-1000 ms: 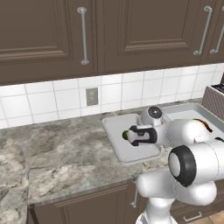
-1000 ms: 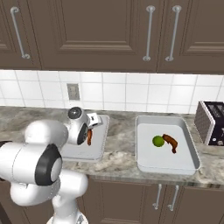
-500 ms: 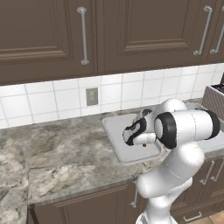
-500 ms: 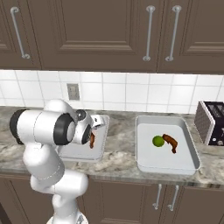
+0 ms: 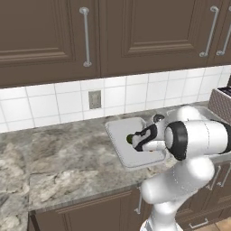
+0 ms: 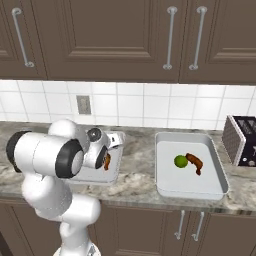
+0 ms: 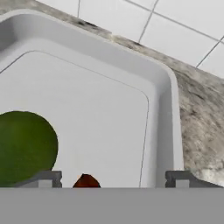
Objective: Place one lime and one chicken drumstick in each tupperware on the nearby counter, to pack two identical lunches.
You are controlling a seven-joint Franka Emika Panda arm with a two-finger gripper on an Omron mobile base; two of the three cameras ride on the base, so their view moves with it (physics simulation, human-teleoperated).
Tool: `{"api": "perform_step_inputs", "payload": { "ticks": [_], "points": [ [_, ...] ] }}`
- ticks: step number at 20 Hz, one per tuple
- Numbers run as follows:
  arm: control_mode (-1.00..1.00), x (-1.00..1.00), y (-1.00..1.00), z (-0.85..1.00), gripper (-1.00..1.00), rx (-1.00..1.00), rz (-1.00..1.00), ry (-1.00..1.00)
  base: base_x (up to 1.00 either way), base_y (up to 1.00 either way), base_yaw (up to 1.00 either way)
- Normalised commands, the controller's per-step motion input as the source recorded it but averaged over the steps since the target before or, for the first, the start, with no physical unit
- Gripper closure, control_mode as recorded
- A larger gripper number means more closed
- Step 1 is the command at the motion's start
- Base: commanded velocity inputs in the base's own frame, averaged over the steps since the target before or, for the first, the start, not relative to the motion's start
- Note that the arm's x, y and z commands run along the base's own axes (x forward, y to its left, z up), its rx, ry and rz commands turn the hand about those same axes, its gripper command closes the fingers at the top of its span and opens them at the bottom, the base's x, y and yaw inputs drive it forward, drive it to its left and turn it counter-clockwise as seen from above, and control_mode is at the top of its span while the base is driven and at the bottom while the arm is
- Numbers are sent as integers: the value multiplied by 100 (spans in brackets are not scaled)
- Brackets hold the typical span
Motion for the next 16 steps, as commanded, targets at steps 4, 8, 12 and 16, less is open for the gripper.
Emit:
{"api": "perform_step_inputs", "payload": {
  "ticks": [4, 8, 12, 16],
  "points": [
    [-100, -100, -26, 89, -100, 0, -7, 0, 0, 0, 0],
    [-100, -73, -30, 100, -100, 0, -3, 0, 0, 0, 0],
    [-100, -85, -52, 76, -100, 0, -4, 0, 0, 0, 0],
    [-100, -100, -86, 31, -100, 0, -4, -10, 0, 0, 0]
  ]
}}
